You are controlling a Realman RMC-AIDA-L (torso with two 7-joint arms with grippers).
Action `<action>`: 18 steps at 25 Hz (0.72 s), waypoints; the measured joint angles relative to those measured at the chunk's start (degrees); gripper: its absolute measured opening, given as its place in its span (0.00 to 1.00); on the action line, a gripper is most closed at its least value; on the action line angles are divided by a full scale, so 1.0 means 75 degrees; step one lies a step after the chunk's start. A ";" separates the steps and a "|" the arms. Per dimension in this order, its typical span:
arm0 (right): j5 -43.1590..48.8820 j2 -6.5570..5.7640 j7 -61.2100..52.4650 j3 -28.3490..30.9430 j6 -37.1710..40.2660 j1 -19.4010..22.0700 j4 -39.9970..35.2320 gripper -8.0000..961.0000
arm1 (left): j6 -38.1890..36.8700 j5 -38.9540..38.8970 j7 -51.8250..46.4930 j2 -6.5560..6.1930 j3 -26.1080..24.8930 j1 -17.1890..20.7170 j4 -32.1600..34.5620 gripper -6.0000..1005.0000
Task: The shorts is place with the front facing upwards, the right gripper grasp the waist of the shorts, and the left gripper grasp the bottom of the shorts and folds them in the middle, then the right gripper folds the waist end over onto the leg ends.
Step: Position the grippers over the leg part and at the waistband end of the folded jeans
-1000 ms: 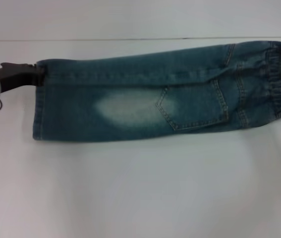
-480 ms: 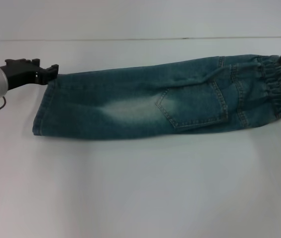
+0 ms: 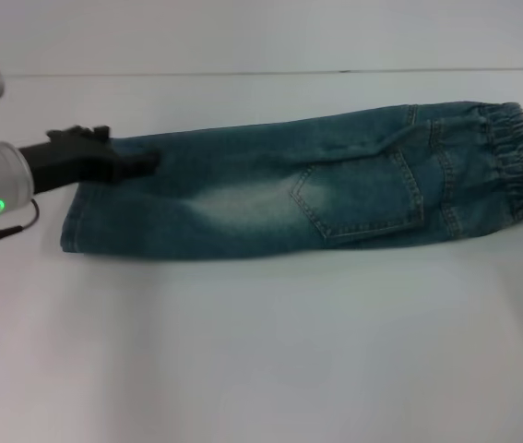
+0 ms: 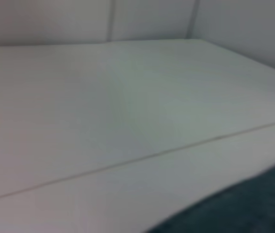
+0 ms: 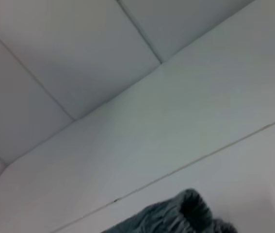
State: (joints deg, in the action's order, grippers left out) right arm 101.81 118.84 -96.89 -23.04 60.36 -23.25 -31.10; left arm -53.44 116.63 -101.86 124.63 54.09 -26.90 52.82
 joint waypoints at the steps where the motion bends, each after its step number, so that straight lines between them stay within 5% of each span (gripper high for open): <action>1: -0.0001 0.0036 0.0089 -0.0014 0.0063 0.0034 -0.0014 0.83 | -0.0057 -0.0023 0.0000 0.0001 0.0071 0.0021 0.0009 0.84; 6: 0.0106 0.0076 0.0195 -0.0087 -0.0052 0.0009 0.0095 0.98 | -0.0318 -0.0207 0.0003 0.0001 0.0524 0.0114 -0.0032 0.91; 18: 0.0124 0.0024 0.0153 -0.1144 -0.0871 -0.0440 0.0212 0.98 | -0.0341 -0.0286 0.0010 0.0000 0.0591 0.0130 -0.0130 0.91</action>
State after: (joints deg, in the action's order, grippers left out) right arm 102.75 119.02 -95.74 -31.62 53.83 -26.55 -29.52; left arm -56.00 114.48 -101.78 124.63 58.52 -25.93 51.84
